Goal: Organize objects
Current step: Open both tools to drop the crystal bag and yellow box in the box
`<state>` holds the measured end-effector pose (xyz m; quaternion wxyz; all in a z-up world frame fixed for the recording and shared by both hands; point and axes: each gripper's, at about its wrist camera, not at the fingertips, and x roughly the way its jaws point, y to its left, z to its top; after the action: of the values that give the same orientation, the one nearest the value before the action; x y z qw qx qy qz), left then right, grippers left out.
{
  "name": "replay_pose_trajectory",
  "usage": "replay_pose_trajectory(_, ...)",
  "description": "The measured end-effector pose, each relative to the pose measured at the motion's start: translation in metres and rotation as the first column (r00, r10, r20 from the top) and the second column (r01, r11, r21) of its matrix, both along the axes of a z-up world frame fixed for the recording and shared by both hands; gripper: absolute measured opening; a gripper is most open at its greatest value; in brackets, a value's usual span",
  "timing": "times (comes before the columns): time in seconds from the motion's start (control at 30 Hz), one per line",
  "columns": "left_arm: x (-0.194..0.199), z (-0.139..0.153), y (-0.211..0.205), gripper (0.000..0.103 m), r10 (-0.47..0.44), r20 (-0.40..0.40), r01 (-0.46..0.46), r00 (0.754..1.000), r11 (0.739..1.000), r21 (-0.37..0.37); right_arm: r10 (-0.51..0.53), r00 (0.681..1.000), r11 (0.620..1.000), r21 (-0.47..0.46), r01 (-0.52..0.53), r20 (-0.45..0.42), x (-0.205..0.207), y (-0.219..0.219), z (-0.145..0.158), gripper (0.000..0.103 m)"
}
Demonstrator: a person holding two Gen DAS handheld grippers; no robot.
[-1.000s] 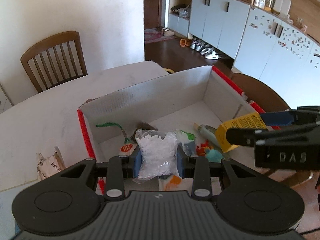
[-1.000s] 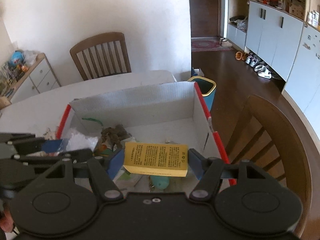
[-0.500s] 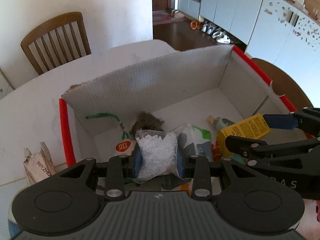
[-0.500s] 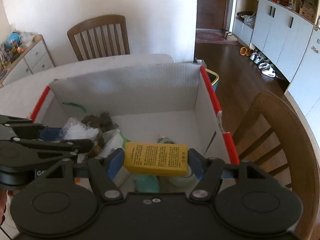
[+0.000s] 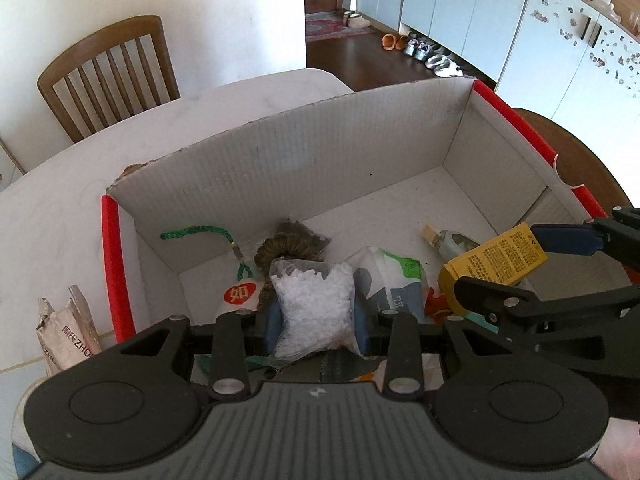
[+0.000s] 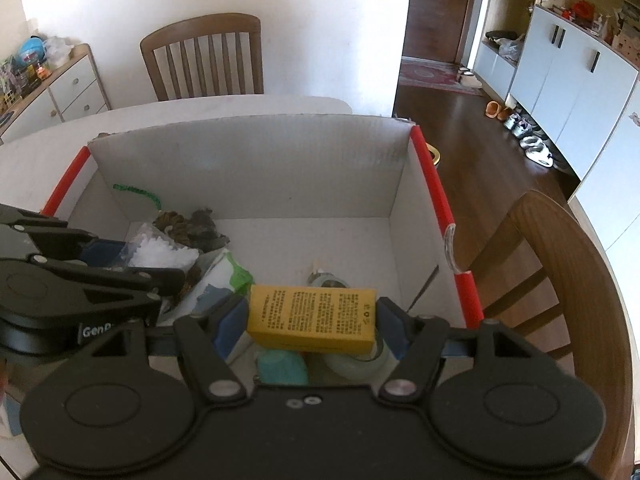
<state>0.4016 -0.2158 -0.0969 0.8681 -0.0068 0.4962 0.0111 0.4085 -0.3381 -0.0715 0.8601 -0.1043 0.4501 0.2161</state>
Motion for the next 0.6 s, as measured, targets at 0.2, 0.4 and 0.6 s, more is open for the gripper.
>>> replay_pose_trajectory(0.2, -0.004, 0.005, 0.001, 0.054, 0.003, 0.009, -0.003, 1.000, 1.000, -0.021, -0.001, 1.000, 1.000, 0.007, 0.001, 0.005, 0.000, -0.008, 0.004, 0.072)
replay_pose_trajectory(0.4, -0.013, 0.011, 0.002, 0.059, 0.005, 0.024, -0.004, 1.000, 0.999, -0.037, -0.006, 1.000, 1.000, 0.022, 0.005, 0.017, -0.006, -0.014, 0.013, 0.073)
replay_pose_trajectory(0.6, -0.028, 0.021, 0.007, 0.059, 0.005, 0.047, -0.002, 0.999, 0.999, -0.046, 0.017, 0.999, 1.000, 0.022, -0.018, 0.052, -0.021, -0.017, 0.026, 0.078)
